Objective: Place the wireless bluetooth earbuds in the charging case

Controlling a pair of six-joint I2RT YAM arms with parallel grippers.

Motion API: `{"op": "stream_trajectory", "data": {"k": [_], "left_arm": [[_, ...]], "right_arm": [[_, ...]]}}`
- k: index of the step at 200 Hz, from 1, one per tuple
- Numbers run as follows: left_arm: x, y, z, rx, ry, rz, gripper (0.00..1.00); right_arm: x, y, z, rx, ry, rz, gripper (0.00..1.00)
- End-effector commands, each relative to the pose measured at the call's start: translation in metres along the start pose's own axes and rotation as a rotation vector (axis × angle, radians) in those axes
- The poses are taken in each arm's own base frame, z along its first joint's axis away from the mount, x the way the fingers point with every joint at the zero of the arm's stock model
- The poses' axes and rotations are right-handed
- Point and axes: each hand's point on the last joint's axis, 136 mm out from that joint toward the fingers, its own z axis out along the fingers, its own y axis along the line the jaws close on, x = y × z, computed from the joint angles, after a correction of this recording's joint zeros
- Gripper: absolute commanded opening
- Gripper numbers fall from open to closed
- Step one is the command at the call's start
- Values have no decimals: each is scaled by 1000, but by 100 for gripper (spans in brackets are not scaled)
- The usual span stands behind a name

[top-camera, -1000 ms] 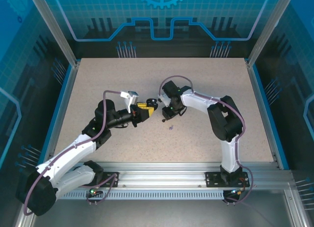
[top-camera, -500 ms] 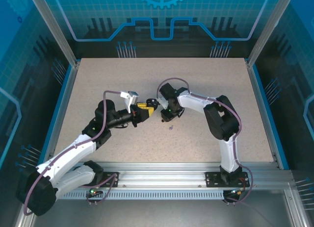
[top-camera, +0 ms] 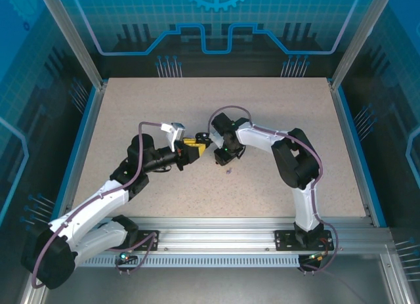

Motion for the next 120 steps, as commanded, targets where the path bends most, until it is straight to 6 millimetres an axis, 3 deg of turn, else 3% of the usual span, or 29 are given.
{"op": "stream_trajectory", "data": {"k": [1,48,120], "left_arm": [[-6,-2,-3,-3,-27,4,3],[-9,-3,-4,-3,-33,10,3],[-10,-4,-6,-4,-35,15,3]], "right_arm": [[-6,11,-22,-11,-30,6,30],[-15,25,-38,-85,-77,1,34],[-18,38,-22,-123,-42,0,43]]}}
